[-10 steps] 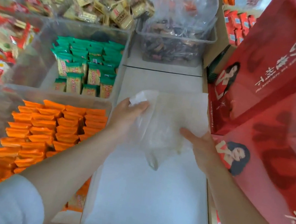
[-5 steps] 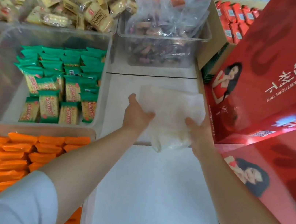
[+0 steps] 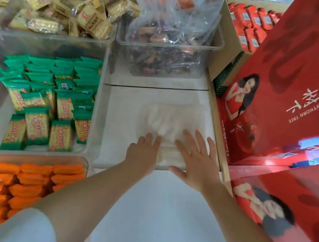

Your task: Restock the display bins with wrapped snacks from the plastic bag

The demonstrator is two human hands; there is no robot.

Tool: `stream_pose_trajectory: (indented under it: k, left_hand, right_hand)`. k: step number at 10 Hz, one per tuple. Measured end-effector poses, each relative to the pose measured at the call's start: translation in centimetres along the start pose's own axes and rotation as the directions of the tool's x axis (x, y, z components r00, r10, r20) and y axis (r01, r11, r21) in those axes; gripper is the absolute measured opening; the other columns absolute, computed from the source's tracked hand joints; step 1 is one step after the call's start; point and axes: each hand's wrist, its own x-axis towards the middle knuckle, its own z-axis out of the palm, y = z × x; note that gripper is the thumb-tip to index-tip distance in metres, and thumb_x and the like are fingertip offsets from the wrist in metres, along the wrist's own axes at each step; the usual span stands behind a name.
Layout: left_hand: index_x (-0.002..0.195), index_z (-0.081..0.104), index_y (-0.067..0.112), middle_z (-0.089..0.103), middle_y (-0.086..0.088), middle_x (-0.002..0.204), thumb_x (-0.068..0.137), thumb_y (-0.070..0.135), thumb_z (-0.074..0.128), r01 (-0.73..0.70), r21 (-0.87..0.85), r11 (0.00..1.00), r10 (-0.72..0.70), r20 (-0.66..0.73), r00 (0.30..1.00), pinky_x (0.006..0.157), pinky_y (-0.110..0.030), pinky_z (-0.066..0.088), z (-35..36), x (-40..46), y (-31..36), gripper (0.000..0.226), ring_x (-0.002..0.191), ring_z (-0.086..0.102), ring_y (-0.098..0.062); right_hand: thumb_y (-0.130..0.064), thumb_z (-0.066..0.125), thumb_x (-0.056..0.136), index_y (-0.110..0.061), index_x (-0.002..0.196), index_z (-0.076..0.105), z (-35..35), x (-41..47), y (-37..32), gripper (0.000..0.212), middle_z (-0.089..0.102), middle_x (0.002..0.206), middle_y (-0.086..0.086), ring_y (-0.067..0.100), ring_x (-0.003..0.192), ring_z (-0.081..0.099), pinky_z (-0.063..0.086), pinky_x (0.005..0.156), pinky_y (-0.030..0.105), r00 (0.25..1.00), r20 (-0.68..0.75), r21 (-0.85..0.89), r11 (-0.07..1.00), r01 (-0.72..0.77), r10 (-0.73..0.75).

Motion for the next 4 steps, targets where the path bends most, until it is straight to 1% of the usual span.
stream_pose_trajectory:
  k: [1, 2, 3, 4]
  left_hand:
    - [0.149, 0.006, 0.018, 0.006, -0.011, 0.155, 0.092, 0.017, 0.048, -0.007, 0.017, 1.0, 0.007, -0.019, 1.0, 0.101, -0.037, 0.034, -0.9, -1.2, 0.1, 0.07, 0.136, 0.024, -0.028]
    - [0.142, 0.026, 0.017, 0.037, -0.006, 0.139, 0.096, 0.023, 0.04, -0.023, 0.029, 0.999, 0.028, -0.172, 0.985, 0.084, -0.034, 0.041, -2.4, -3.5, -0.3, 0.049, 0.117, 0.047, -0.025]
    - [0.127, 0.043, 0.016, 0.055, -0.003, 0.111, 0.097, 0.029, 0.036, -0.013, 0.032, 0.999, 0.021, -0.246, 0.969, 0.066, -0.03, 0.037, -3.3, -6.2, -1.5, 0.034, 0.096, 0.058, -0.023]
    - [0.126, 0.048, 0.017, 0.058, -0.002, 0.112, 0.097, 0.031, 0.037, -0.009, -0.081, 0.997, -0.009, -0.215, 0.977, 0.076, -0.033, 0.046, -3.4, -7.7, -2.6, 0.034, 0.102, 0.057, -0.022]
  right_hand:
    - [-0.055, 0.063, 0.075, -0.027, 0.133, 0.05, 0.7, -0.6, 0.0, 0.066, 0.05, 0.139, 0.006, 0.037, 0.135, 0.034, -0.001, 0.112, 0.049, 0.998, 0.039, -0.083, 0.995, -0.055, 0.058]
    - [-0.039, 0.081, 0.064, -0.023, 0.127, 0.058, 0.3, 0.8, -0.4, 0.069, 0.057, 0.131, 0.008, 0.04, 0.13, 0.042, 0.004, 0.111, 0.049, 0.991, 0.076, -0.067, 0.992, -0.104, 0.109]
    - [-0.04, 0.079, 0.069, -0.024, 0.13, 0.054, -1.4, 1.8, -0.8, 0.067, 0.053, 0.134, 0.008, 0.04, 0.134, 0.036, 0.014, 0.113, 0.053, 0.98, 0.141, -0.068, 0.989, -0.134, 0.143]
    - [-0.05, 0.057, 0.087, -0.028, 0.146, 0.025, -3.7, 1.7, -0.8, 0.071, 0.02, 0.156, 0.004, 0.037, 0.142, 0.015, 0.004, 0.115, 0.049, 0.947, 0.292, -0.053, 0.991, -0.125, 0.135]
